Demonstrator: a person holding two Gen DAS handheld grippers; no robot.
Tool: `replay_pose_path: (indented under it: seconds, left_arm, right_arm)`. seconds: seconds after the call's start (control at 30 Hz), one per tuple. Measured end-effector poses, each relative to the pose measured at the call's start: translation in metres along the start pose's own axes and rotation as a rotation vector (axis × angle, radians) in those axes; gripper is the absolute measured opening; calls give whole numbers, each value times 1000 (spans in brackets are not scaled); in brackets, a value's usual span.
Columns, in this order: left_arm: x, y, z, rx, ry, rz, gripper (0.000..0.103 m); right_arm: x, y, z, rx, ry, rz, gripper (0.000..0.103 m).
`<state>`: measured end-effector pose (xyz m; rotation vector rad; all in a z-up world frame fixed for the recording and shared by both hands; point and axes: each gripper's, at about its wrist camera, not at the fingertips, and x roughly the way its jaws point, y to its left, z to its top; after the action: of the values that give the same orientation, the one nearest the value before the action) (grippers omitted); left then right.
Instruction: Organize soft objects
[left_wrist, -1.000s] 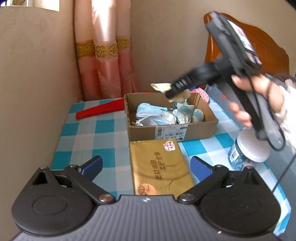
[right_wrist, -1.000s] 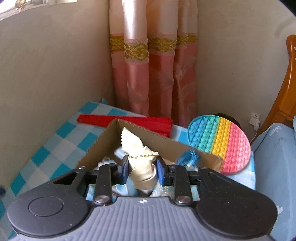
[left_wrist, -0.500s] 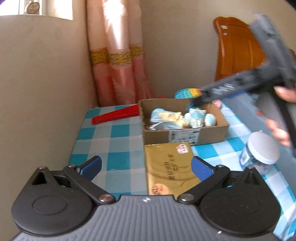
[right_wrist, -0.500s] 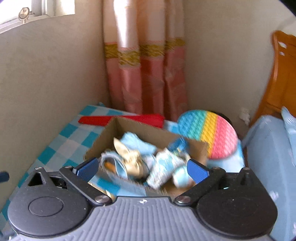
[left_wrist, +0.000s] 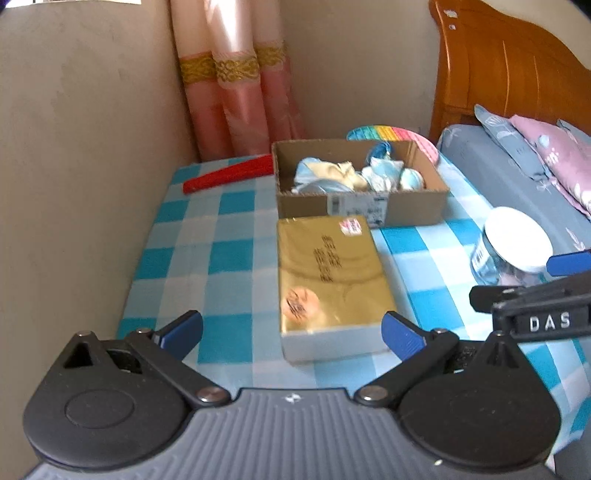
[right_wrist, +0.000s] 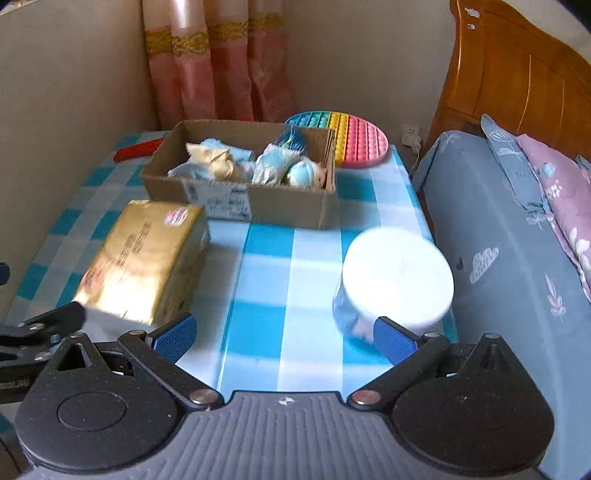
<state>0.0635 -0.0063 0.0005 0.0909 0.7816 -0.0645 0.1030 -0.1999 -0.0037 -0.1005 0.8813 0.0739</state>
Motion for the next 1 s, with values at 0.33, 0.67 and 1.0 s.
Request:
replay_pose_path:
  seconds: [0.33,0.67,1.0]
  left_arm:
    - [-24,-4,-11,3,-8,19,102]
    - [-33,-8,-16,-2,-17,27,102]
    - [-35,-9,-17,-2,-14,29,102]
  right_arm:
    - [-36,5,-30,42,-17,4,103]
    - [-51,0,-38,63,-44,20,103]
    - [-55,-1,-40,70,-58,30,103]
